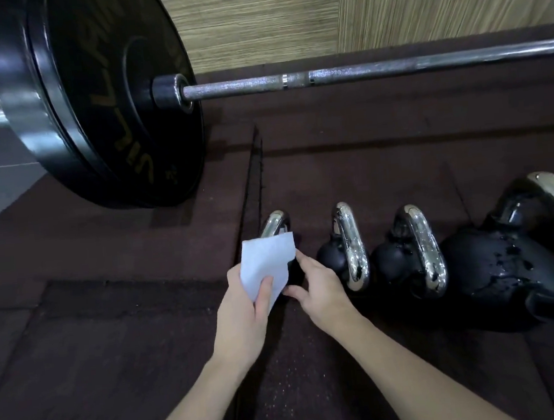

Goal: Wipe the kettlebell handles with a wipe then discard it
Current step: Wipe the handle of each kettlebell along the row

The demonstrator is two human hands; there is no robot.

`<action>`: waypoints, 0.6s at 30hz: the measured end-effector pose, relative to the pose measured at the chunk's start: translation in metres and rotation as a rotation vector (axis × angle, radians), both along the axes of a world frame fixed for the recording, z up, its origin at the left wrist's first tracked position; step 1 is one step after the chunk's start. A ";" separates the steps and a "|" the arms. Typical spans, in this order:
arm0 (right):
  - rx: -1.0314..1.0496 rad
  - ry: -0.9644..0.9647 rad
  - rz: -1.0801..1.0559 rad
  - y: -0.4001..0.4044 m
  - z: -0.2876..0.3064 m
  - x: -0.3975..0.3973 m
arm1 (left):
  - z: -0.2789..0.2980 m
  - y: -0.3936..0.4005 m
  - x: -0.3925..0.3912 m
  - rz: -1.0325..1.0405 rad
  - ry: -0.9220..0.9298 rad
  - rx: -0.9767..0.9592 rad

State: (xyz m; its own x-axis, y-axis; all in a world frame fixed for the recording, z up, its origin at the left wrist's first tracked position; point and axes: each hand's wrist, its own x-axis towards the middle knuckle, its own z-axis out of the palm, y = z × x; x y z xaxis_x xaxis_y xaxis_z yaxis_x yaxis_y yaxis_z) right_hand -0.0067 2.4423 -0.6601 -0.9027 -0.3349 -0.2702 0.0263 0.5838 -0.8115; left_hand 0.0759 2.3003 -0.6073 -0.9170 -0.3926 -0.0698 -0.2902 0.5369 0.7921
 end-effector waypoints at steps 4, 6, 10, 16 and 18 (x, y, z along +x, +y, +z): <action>-0.001 -0.011 -0.001 0.000 0.001 -0.002 | 0.025 -0.001 -0.036 -0.074 0.091 -0.175; 0.015 -0.017 0.005 -0.001 0.001 -0.003 | 0.039 0.001 -0.063 -0.145 0.033 -0.276; 0.000 -0.006 0.001 0.000 0.000 -0.003 | 0.050 0.003 -0.122 -0.317 -0.224 -0.397; 0.021 -0.017 0.003 0.002 0.003 -0.004 | 0.052 0.006 -0.149 -0.329 -0.295 -0.311; 0.013 -0.007 0.005 0.002 0.003 -0.003 | 0.057 0.006 -0.128 -0.294 -0.258 -0.236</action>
State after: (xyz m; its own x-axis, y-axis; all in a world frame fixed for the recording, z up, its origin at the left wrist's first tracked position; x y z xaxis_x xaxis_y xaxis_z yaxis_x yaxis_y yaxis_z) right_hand -0.0100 2.4442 -0.6567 -0.8989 -0.3362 -0.2808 0.0287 0.5945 -0.8036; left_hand -0.0525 2.3064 -0.5506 -0.9564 -0.1504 -0.2505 -0.2699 0.7831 0.5603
